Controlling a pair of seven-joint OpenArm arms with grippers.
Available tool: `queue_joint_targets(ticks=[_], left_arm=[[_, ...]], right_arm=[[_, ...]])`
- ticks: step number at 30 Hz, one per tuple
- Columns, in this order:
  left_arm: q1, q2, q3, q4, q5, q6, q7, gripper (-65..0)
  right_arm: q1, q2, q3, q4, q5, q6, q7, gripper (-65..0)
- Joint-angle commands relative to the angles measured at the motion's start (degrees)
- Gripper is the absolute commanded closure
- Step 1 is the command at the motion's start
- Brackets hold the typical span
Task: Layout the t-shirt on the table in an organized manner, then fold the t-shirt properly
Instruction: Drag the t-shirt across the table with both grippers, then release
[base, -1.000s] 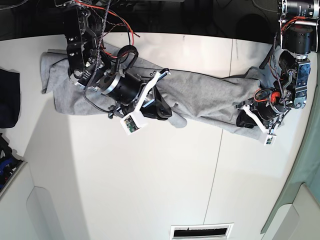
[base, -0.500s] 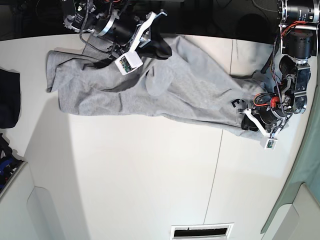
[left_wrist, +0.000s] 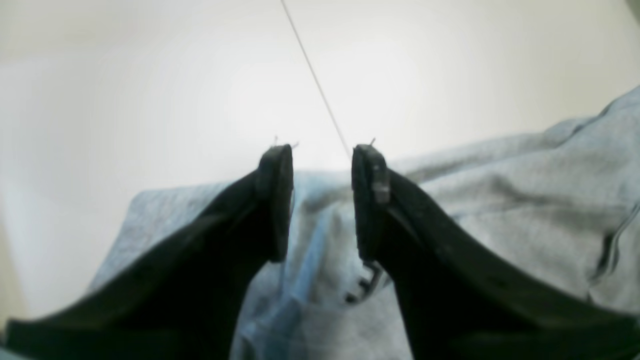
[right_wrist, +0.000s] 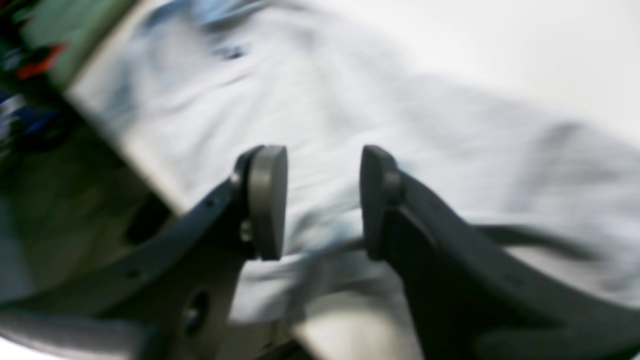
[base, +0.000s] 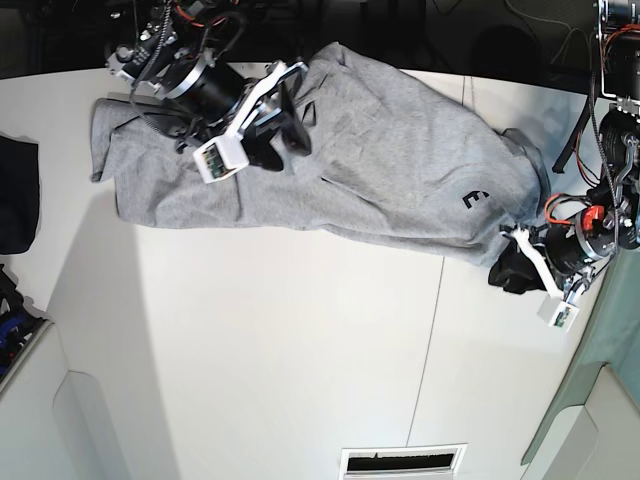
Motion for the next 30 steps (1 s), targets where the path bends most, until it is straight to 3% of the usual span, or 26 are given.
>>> queue_joint_targets(ticks=[1, 6, 11, 13, 15, 23, 27, 30], left_arm=[[1.0, -1.0, -0.2, 2.8, -1.0, -0.2, -0.4, -22.9], [8.1, -0.5, -0.2, 7.6, -2.5, -1.7, -0.6, -22.9], [9.7, 4.7, -0.1, 6.5, 1.4, -2.1, -3.4, -23.1], [8.7, 6.2, 0.1, 4.3, 1.4, -1.8, -3.9, -26.9], [7.7, 6.9, 0.4, 1.3, 1.5, -2.0, -3.9, -30.6], [4.2, 6.9, 5.3, -5.4, 4.4, -3.0, -5.9, -30.8], [3.8, 6.9, 7.1, -5.4, 6.4, -3.0, -6.0, -30.8], [3.8, 6.9, 8.8, -5.4, 7.3, -3.0, -6.1, -30.8]], right_arm=[[0.8, 0.0, 1.5, 1.0, 0.5, 0.0, 1.3, -24.2], [3.4, 0.0, 10.8, 0.3, 0.3, -1.0, 1.2, -24.2], [3.5, 1.8, 19.3, -1.2, 2.4, -1.9, 0.9, -24.2], [3.4, 2.8, 21.4, -2.2, 2.9, -1.9, 0.8, -24.2], [3.4, 3.8, 22.4, -3.3, 3.8, -1.9, 0.4, -24.2], [3.5, 7.0, 22.8, -8.7, 4.0, -2.1, -0.4, -24.4], [3.5, 7.6, 23.5, -10.3, 4.0, -2.1, -0.4, -32.8], [3.5, 7.6, 23.6, -10.4, 4.5, -2.1, -0.4, -33.5]])
